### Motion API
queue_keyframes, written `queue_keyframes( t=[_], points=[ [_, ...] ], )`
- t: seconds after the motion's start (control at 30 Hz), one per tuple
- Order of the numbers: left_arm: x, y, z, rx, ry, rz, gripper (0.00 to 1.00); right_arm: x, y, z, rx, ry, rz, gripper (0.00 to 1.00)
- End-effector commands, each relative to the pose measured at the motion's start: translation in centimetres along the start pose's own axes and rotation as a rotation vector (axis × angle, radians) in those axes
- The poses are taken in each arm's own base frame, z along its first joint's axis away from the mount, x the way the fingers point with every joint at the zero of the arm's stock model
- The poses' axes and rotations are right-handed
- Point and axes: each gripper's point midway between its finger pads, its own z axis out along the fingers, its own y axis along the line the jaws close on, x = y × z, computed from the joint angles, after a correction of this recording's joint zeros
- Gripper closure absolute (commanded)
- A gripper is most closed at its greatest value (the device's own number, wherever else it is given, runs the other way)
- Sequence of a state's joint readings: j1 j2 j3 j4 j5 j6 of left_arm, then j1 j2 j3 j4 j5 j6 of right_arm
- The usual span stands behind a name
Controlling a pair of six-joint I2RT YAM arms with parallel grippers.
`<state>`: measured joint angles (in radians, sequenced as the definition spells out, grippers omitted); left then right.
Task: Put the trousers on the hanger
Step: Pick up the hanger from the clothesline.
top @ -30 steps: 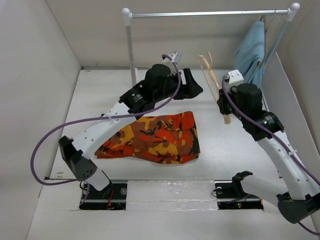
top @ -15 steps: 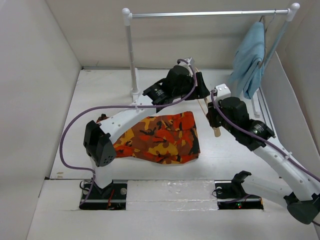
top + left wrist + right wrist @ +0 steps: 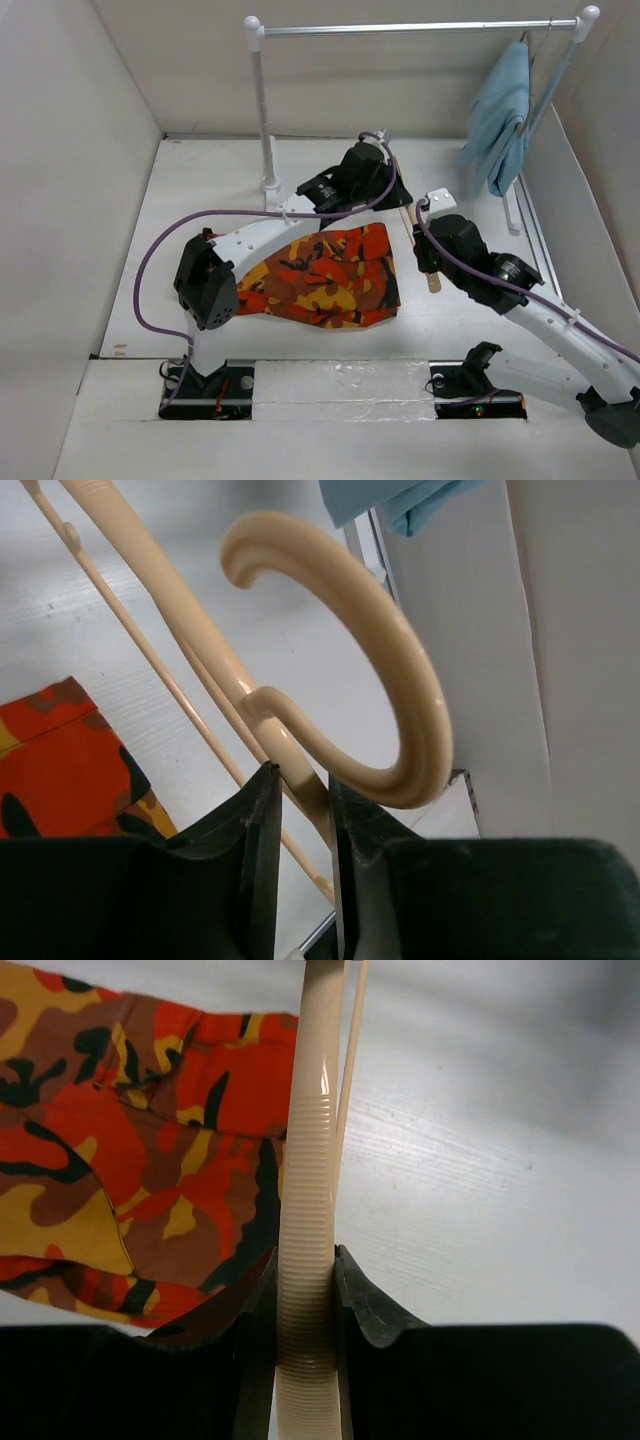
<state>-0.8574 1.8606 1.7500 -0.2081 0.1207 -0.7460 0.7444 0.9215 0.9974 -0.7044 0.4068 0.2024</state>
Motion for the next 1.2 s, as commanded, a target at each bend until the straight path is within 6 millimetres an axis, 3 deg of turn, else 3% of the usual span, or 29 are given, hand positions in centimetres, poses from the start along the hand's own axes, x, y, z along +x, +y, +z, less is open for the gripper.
queue_keyframes(
  t=[0.0, 0.1, 0.17, 0.43, 0.53, 0.57, 0.67, 0.7, 0.8, 1.0, 1.13, 1.17],
  points=[
    [0.9, 0.1, -0.3, 0.031, 0.007, 0.010, 0.89, 0.7, 0.1, -0.9, 0.000, -0.004, 0.014, 0.96],
    [3.2, 0.7, 0.3, 0.009, 0.058, 0.012, 0.70, 1.8, 0.2, -0.8, 0.006, 0.016, 0.000, 1.00],
    [3.8, 0.8, 0.6, -0.002, 0.076, 0.020, 0.64, 2.1, 0.2, -0.8, 0.017, 0.022, -0.011, 1.00],
    [4.2, 1.2, 2.1, -0.021, 0.093, 0.006, 0.64, 2.4, 0.4, -0.5, 0.051, 0.044, -0.067, 1.00],
    [4.5, 1.3, 2.0, -0.015, 0.099, -0.008, 0.79, 2.8, 0.3, -0.5, 0.063, 0.063, -0.082, 0.99],
    [5.3, 1.7, 2.0, -0.005, 0.110, -0.023, 1.00, 3.1, 0.1, -0.6, 0.072, 0.077, -0.080, 0.95],
    [6.0, 1.9, 1.5, 0.015, 0.111, -0.052, 1.00, 3.7, 0.2, -1.1, 0.058, 0.101, -0.087, 0.74],
    [5.8, 1.3, 0.7, 0.039, 0.102, -0.079, 1.00, 4.1, 0.1, -1.4, 0.052, 0.116, -0.095, 0.58],
    [6.9, 1.3, -0.5, 0.106, 0.092, -0.137, 1.00, 4.8, 0.9, -2.4, -0.031, 0.132, -0.084, 0.37],
    [9.2, 1.1, -1.5, 0.175, 0.102, -0.240, 1.00, 5.7, 1.8, -4.7, -0.170, 0.139, -0.017, 0.26],
    [9.3, 2.0, -2.0, 0.137, 0.026, -0.277, 1.00, 4.3, 2.3, -5.2, -0.255, 0.088, -0.010, 0.27],
    [10.3, 2.6, -2.0, 0.132, 0.030, -0.303, 1.00, 4.2, 2.7, -5.2, -0.283, 0.087, -0.009, 0.31]
  ],
)
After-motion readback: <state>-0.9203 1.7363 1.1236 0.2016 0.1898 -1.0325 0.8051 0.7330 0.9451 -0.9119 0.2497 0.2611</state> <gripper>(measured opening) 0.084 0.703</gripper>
